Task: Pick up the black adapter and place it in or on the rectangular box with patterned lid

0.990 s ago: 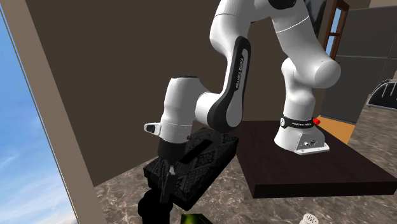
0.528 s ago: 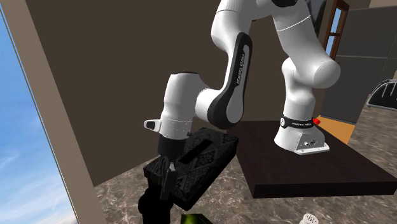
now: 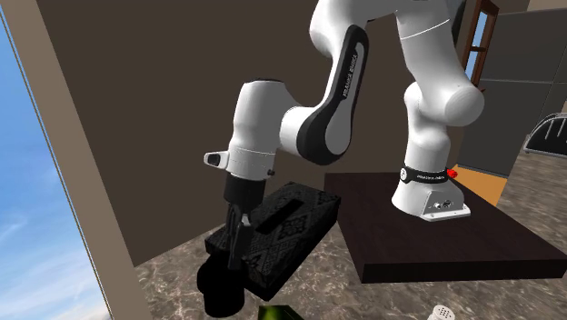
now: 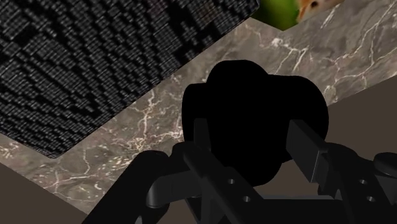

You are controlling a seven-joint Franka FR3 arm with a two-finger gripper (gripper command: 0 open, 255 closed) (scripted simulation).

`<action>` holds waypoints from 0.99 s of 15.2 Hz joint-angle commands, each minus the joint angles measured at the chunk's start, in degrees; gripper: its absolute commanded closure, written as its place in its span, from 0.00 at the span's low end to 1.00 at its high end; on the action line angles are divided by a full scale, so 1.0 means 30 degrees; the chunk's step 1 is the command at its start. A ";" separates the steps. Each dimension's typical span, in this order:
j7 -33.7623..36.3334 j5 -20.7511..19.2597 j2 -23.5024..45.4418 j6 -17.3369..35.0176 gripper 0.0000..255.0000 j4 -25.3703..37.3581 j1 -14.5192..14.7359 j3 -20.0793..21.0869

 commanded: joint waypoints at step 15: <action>-0.1766 0.2957 -0.3482 -0.3546 1.00 0.0224 -0.2357 0.2791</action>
